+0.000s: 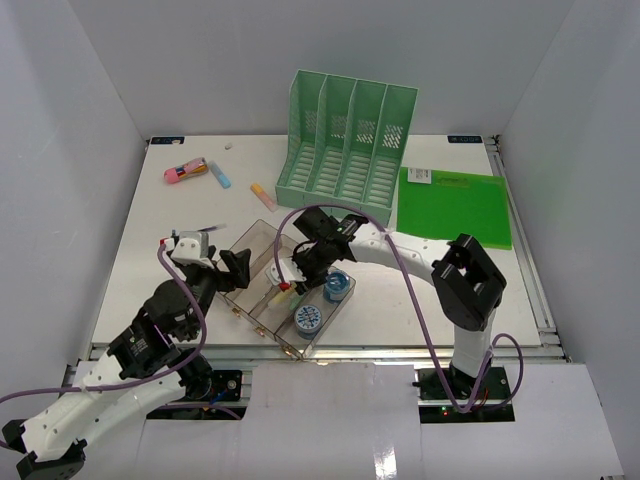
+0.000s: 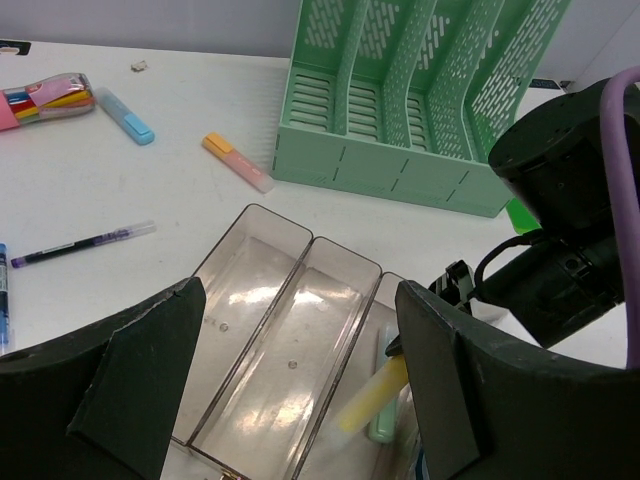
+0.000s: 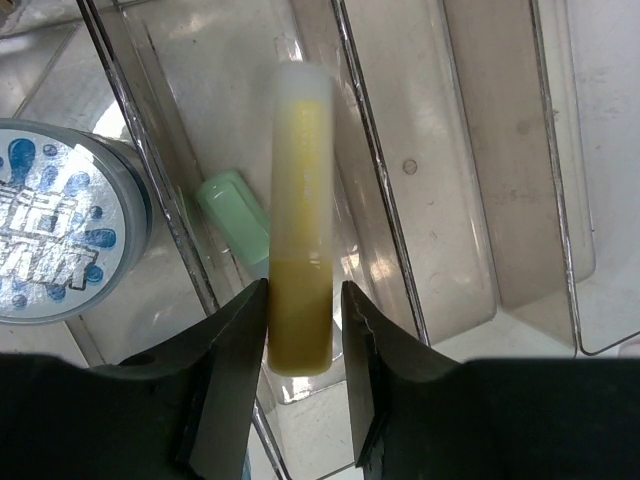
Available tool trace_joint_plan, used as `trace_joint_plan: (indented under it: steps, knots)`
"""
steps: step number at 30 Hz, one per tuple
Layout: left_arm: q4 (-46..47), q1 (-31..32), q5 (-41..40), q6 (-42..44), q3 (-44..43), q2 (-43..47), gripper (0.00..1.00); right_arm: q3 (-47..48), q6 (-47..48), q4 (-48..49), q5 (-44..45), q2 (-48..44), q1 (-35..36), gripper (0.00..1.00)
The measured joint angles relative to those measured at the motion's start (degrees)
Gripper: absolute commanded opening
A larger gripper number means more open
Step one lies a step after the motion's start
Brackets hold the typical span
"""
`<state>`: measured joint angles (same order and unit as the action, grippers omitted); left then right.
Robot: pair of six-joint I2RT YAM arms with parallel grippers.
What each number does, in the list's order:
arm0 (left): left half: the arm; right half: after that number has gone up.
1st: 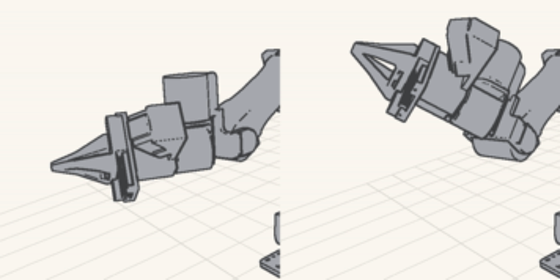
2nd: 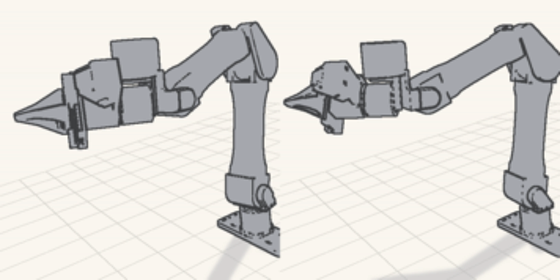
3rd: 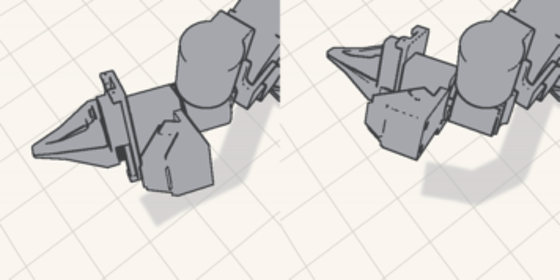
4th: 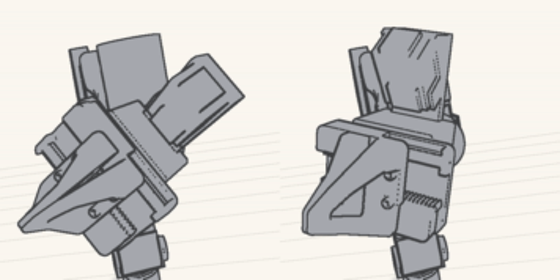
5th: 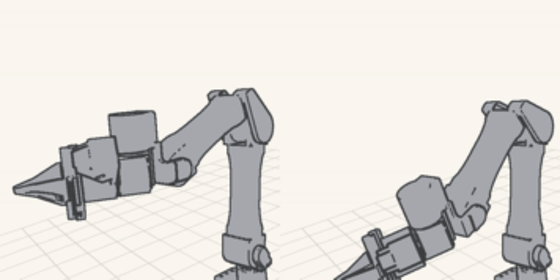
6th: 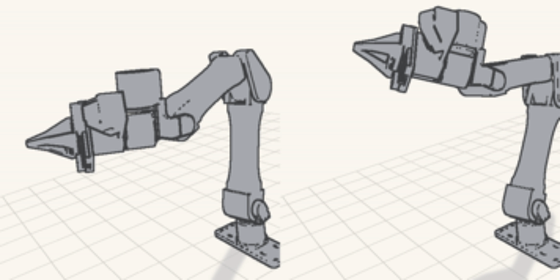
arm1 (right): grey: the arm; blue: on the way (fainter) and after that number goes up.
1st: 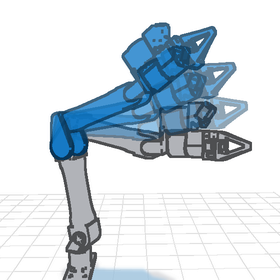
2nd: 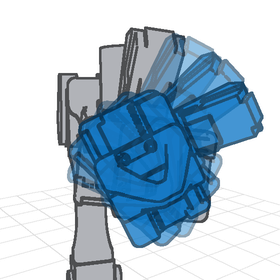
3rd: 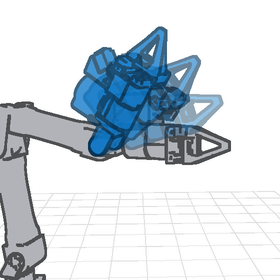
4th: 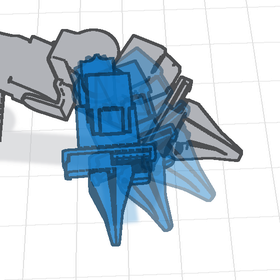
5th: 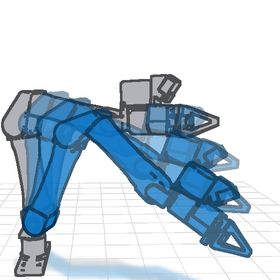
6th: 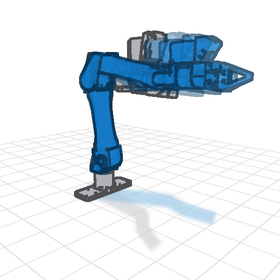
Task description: Organize the desk
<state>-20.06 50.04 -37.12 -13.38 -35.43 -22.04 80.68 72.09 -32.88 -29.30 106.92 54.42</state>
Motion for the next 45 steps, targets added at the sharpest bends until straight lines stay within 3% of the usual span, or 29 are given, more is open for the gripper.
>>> trace_joint_plan:
  steps: [5,12,16,20,24,32,37,45]
  knots:
    - [0.0,0.0,0.7,-0.7,0.1,-0.8,0.86,-0.3,-0.1,0.4,2.0,0.0,0.3,0.67]
    - [0.4,0.0,2.4,-5.5,0.2,-3.0,0.79,-1.9,-5.0,0.9,2.2,-6.9,-2.1,0.61]
    - [1.7,-0.1,3.3,-10.4,0.3,-7.6,0.79,-5.1,-10.8,1.7,-0.3,-16.6,-9.8,0.61]
    - [2.6,-2.4,7.0,-14.3,-1.3,-18.7,0.82,-10.3,-20.4,2.5,-2.9,-27.3,-19.8,0.63]
    - [2.5,-11.6,16.1,-17.0,-10.1,-35.3,0.84,-18.3,-30.0,3.9,-7.2,-36.7,-25.2,0.76]
    - [1.7,-35.6,35.4,-22.1,-23.5,-55.7,0.84,-30.1,-41.9,10.1,-15.6,-48.8,-43.7,0.78]
    - [-1.9,-38.5,38.9,-22.7,-39.4,-71.6,0.82,-36.7,-46.4,14.9,-23.1,-50.6,-54.5,0.78]
    - [-14.5,-38.5,34.5,-23.1,-64.3,-95.1,0.71,-38.6,-48.2,17.6,-27.0,-52.2,-56.6,0.78]
